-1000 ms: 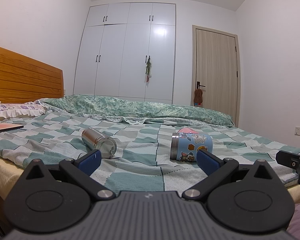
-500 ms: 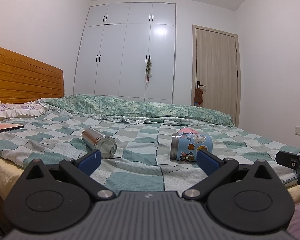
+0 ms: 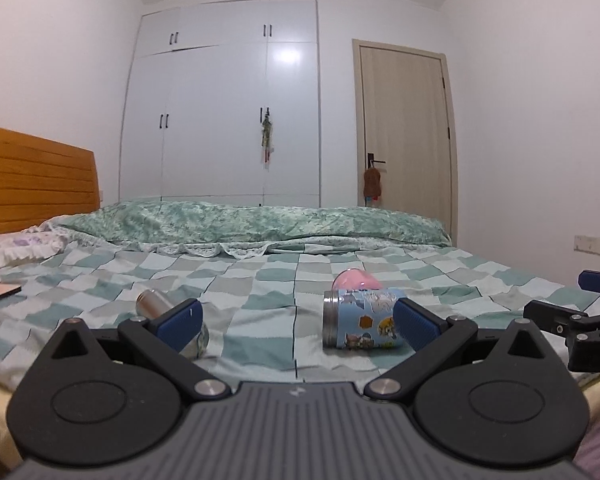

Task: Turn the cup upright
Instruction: 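Move the left gripper to the blue sticker cup and close on its body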

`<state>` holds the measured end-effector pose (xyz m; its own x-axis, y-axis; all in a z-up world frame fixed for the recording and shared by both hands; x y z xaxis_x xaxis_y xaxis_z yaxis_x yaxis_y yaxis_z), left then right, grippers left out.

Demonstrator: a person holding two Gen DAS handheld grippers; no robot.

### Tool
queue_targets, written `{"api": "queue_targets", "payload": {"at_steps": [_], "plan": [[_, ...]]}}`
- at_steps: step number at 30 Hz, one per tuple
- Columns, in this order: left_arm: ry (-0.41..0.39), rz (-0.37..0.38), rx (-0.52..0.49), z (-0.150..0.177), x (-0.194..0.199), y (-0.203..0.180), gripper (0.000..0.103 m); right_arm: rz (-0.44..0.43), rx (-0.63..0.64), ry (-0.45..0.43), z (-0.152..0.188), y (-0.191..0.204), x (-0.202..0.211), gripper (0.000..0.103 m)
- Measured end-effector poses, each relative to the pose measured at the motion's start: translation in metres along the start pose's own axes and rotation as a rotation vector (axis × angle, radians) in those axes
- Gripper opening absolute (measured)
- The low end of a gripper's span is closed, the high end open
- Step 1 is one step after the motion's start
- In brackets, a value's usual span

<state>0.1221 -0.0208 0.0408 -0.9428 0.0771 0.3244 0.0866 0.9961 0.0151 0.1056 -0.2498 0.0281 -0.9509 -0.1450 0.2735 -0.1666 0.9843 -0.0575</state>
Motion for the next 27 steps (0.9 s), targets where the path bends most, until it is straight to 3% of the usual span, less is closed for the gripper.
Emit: {"api": "queue_targets", "payload": {"at_steps": [10, 17, 22, 27], "plan": [[0.085, 0.032, -0.119, -0.018, -0.059, -0.006, 0.103, -0.027, 0.010, 0.041, -0.016, -0.009, -0.051, 0.103], [0.191, 0.066, -0.259, -0.017, -0.118, -0.018, 0.103, -0.037, 0.030, 0.101, -0.019, -0.014, -0.090, 0.103], [0.264, 0.101, -0.435, -0.018, -0.161, -0.039, 0.103, -0.047, 0.024, 0.167, -0.023, -0.026, -0.122, 0.103], [0.305, 0.133, -0.690, -0.021, -0.201, -0.068, 0.103, -0.062, 0.016, 0.227, -0.027, -0.037, -0.149, 0.103]]}}
Point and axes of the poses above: each gripper's, at about its wrist camera, not at the fingertips, and x roughly against the way its jaws point, y to its left, z to its underside, the point moved 8 cm from there along -x, roughly the way its jaws point, and after that the axes turned 13 degrees about y, right-handed, at the moved point
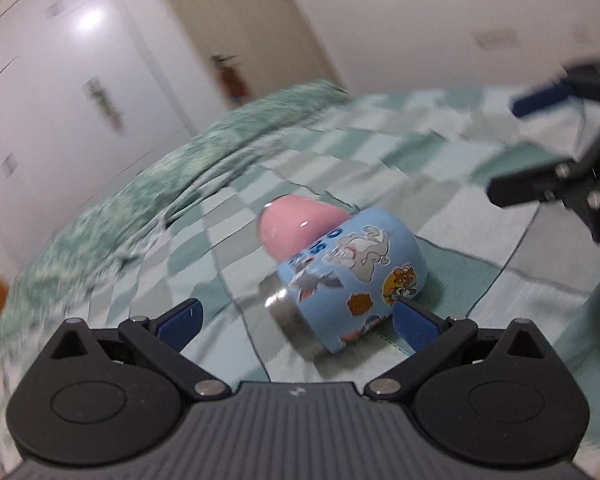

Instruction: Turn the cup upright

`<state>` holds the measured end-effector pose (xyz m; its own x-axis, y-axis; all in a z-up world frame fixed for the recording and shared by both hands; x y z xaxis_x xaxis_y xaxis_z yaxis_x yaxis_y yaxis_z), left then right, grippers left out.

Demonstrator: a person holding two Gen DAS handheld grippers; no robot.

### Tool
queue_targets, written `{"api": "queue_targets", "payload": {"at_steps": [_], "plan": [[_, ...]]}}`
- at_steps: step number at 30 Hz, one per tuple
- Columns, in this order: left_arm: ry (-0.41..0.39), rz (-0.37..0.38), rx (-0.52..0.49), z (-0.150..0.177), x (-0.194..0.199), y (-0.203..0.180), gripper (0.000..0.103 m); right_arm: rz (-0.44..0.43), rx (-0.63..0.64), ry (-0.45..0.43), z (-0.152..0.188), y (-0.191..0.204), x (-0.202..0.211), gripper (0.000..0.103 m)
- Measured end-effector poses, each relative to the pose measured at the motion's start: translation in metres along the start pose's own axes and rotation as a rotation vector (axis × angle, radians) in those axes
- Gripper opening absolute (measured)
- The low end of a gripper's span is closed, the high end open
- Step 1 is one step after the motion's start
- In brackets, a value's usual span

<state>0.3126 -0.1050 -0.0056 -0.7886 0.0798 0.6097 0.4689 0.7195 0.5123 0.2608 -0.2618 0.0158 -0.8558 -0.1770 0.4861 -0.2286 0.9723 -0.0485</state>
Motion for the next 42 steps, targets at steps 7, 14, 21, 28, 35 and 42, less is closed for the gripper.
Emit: {"api": "queue_targets", "payload": {"at_steps": [7, 14, 21, 28, 35, 42], "plan": [[0.076, 0.027, -0.387, -0.023, -0.055, -0.033, 0.103, -0.034, 0.008, 0.120, -0.009, -0.012, -0.041, 0.103], [0.131, 0.055, -0.634, -0.017, -0.096, -0.059, 0.094, -0.062, -0.009, 0.146, -0.004, -0.019, -0.051, 0.103], [0.122, 0.047, -0.645, -0.020, -0.099, -0.059, 0.090, -0.074, 0.030, 0.160, 0.002, -0.009, -0.053, 0.103], [0.094, 0.013, -0.627, -0.021, -0.073, -0.069, 0.088, -0.074, 0.049, 0.141, 0.007, -0.002, -0.043, 0.103], [0.045, -0.044, -0.632, -0.024, -0.020, -0.079, 0.088, -0.067, 0.052, 0.057, 0.014, 0.006, -0.010, 0.103], [-0.006, -0.028, -0.640, -0.019, 0.042, -0.113, 0.088, -0.040, 0.027, -0.045, 0.026, 0.005, 0.045, 0.103]]}}
Point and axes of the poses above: each gripper's, at about its wrist camera, not at the fingertips, and x roughly against the way its jaws point, y to its left, z to its underside, the point moved 8 cm from there along -x, roughly the way its jaws point, and after that the axes turned 13 degrees about y, right-handed, at the moved point
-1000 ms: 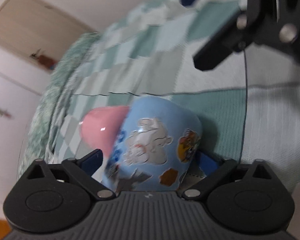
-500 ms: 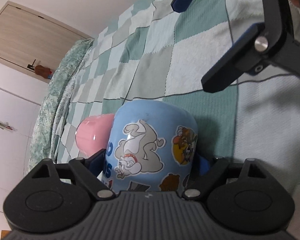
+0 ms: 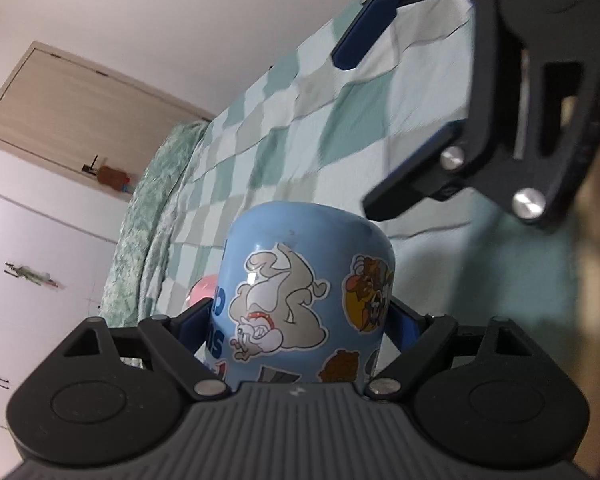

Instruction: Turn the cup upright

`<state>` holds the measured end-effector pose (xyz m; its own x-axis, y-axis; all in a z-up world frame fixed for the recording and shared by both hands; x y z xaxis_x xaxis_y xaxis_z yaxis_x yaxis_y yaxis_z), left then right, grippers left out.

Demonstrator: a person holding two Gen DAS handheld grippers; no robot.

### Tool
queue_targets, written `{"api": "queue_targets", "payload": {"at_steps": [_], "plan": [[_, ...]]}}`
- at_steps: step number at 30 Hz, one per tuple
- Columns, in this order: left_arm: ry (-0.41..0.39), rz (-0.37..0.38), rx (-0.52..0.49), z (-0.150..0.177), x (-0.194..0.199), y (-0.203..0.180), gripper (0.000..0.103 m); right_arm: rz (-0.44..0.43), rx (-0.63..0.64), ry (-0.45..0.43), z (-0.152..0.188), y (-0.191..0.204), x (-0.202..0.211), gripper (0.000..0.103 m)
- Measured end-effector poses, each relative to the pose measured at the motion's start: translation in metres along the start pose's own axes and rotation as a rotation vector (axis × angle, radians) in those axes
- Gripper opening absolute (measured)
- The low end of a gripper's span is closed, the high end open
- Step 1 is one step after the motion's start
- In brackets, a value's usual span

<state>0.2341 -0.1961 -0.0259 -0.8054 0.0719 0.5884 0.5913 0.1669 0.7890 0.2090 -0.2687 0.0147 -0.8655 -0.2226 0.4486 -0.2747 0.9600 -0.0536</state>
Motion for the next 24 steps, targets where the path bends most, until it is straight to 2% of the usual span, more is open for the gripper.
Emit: {"api": "queue_targets", "payload": {"at_steps": [5, 12, 17, 22, 24], "plan": [[-0.032, 0.039, 0.004, -0.011, 0.021, -0.032, 0.089, 0.016, -0.020, -0.015, 0.016, -0.010, 0.039, 0.103], [-0.062, 0.083, 0.011, -0.033, 0.014, -0.071, 0.089, 0.065, -0.006, 0.006, 0.040, -0.025, 0.078, 0.103], [-0.064, 0.067, 0.001, -0.040, -0.001, -0.084, 0.088, 0.095, -0.022, 0.029, 0.053, -0.038, 0.089, 0.103], [-0.053, 0.066, 0.026, -0.039, 0.003, -0.085, 0.090, 0.099, -0.015, 0.047, 0.058, -0.037, 0.092, 0.103], [-0.058, 0.037, 0.040, -0.036, 0.008, -0.081, 0.098, 0.097, -0.006, 0.050, 0.058, -0.034, 0.093, 0.103]]}}
Point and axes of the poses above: each gripper's, at about its wrist camera, not at the fingertips, and x roughly against the way its jaws point, y to its left, z to its underside, the point moved 8 cm from there along -x, roughly the way its jaws point, and after that the axes turned 13 degrees about y, right-handed, at the moved point
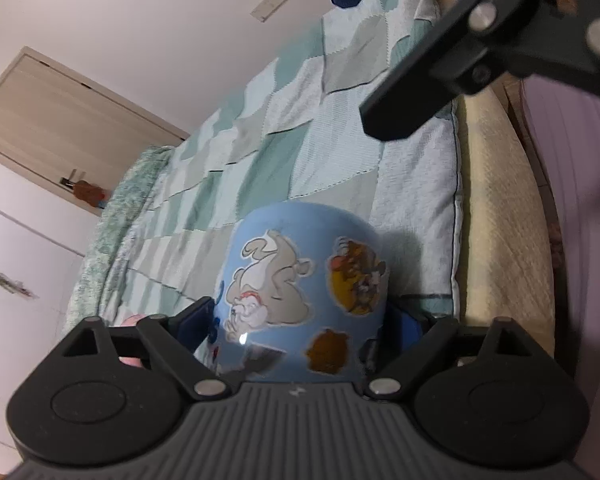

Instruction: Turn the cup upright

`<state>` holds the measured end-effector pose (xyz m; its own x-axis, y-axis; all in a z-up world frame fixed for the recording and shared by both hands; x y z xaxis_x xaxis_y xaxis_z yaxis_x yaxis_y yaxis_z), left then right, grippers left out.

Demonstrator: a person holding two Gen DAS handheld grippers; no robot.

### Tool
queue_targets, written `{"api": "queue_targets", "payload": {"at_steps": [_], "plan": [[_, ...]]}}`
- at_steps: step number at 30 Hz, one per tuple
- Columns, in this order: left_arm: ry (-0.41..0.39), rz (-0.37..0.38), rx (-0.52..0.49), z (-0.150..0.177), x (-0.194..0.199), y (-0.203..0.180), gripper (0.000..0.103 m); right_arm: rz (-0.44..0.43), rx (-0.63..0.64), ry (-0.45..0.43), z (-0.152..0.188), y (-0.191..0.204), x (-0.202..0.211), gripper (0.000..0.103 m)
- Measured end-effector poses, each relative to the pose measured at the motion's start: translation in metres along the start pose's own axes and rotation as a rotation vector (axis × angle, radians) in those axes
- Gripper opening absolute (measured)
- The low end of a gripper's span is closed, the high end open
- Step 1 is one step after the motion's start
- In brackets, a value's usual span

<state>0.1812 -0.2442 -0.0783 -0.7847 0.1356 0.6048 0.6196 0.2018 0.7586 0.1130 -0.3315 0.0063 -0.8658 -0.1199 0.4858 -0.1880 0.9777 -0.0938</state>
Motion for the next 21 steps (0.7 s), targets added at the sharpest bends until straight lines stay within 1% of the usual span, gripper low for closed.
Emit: {"api": "queue_targets", "payload": {"at_steps": [1, 2, 4, 6, 9, 11, 13, 16, 18, 21], "plan": [[-0.011, -0.019, 0.011, 0.002, 0.005, 0.004, 0.103, -0.002, 0.007, 0.002, -0.001, 0.002, 0.000, 0.103], [-0.024, -0.038, 0.028, 0.005, 0.013, 0.006, 0.103, -0.005, 0.015, 0.005, -0.001, 0.003, 0.000, 0.103], [-0.034, -0.023, 0.078, 0.014, 0.030, 0.014, 0.103, -0.010, 0.043, 0.015, -0.002, 0.007, -0.003, 0.103], [-0.036, 0.004, 0.153, 0.027, 0.046, 0.021, 0.103, -0.011, 0.086, 0.022, -0.005, 0.015, -0.004, 0.103], [-0.011, -0.003, 0.261, 0.052, 0.062, 0.031, 0.103, -0.022, 0.178, 0.039, -0.013, 0.028, -0.009, 0.103], [0.011, 0.005, 0.361, 0.069, 0.069, 0.038, 0.103, -0.020, 0.277, 0.058, -0.019, 0.040, -0.013, 0.103], [0.033, 0.020, 0.489, 0.088, 0.073, 0.046, 0.103, -0.008, 0.397, 0.085, -0.025, 0.056, -0.019, 0.103], [0.063, 0.016, 0.646, 0.113, 0.077, 0.058, 0.103, -0.010, 0.561, 0.130, -0.029, 0.079, -0.029, 0.103], [0.072, 0.008, 0.718, 0.126, 0.080, 0.064, 0.103, -0.023, 0.679, 0.171, -0.033, 0.094, -0.037, 0.103], [0.078, -0.002, 0.780, 0.137, 0.084, 0.068, 0.103, -0.032, 0.826, 0.218, -0.038, 0.112, -0.049, 0.103]]}}
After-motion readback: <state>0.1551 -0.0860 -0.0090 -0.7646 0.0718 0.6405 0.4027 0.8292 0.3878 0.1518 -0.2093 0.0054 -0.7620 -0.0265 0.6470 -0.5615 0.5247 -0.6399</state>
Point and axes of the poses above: each gripper's, at about its wrist camera, not at the fingertips, and x roughly against the way its jaws point, y to its left, z to its underside, the point moved 8 cm from there along -x, roughly the way its jaws point, and after that the axes turned 13 degrees about y, right-handed, at the moved point
